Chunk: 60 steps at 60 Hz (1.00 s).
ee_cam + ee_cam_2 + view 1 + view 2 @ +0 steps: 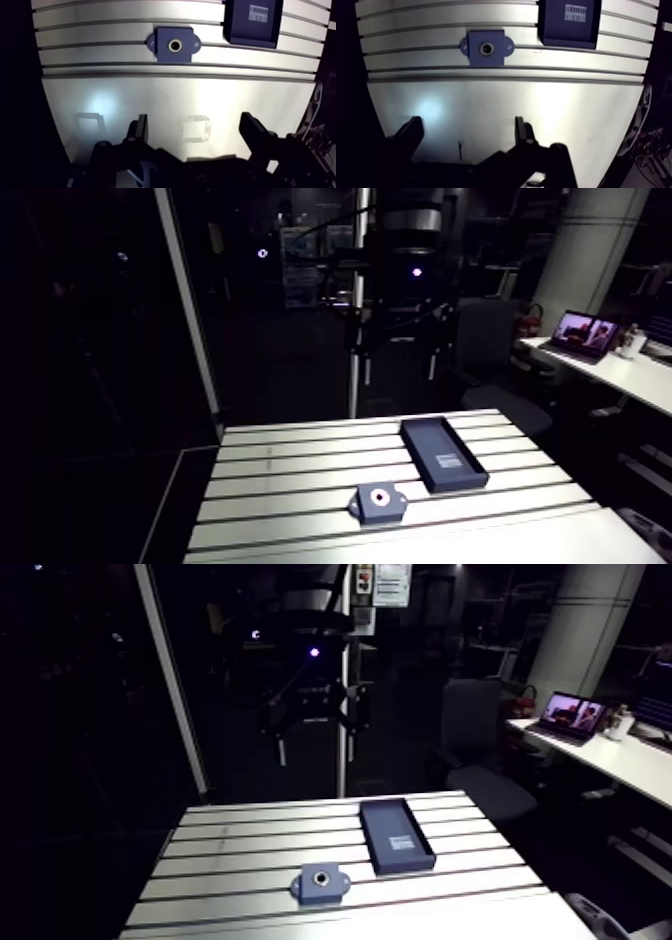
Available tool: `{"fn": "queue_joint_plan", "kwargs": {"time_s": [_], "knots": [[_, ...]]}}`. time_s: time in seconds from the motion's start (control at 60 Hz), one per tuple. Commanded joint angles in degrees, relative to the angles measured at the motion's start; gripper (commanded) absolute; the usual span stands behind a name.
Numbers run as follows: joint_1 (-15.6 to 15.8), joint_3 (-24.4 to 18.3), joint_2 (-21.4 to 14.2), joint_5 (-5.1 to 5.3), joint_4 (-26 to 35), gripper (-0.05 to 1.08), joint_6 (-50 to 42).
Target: Pick up the bearing and press it into the housing until flush.
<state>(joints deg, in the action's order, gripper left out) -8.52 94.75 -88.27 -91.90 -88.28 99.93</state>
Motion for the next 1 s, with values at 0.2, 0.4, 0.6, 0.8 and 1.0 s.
{"fn": "queue_joint_plan", "kwargs": {"time_s": [0.2, 0.4, 0.6, 0.8, 1.0], "knots": [[-2.6, -3.3, -0.7, 0.19, 0.4, 0.01, 1.0], [-2.7, -6.2, -0.7, 0.19, 1.9, 0.01, 1.1], [-3.5, -6.7, -0.7, 0.44, 2.0, 0.01, 0.8], [-3.4, -6.7, -0.8, 0.8, 1.7, 0.01, 0.2], [-3.3, -7.3, -0.5, 0.8, 1.6, 0.01, 0.0]]}}
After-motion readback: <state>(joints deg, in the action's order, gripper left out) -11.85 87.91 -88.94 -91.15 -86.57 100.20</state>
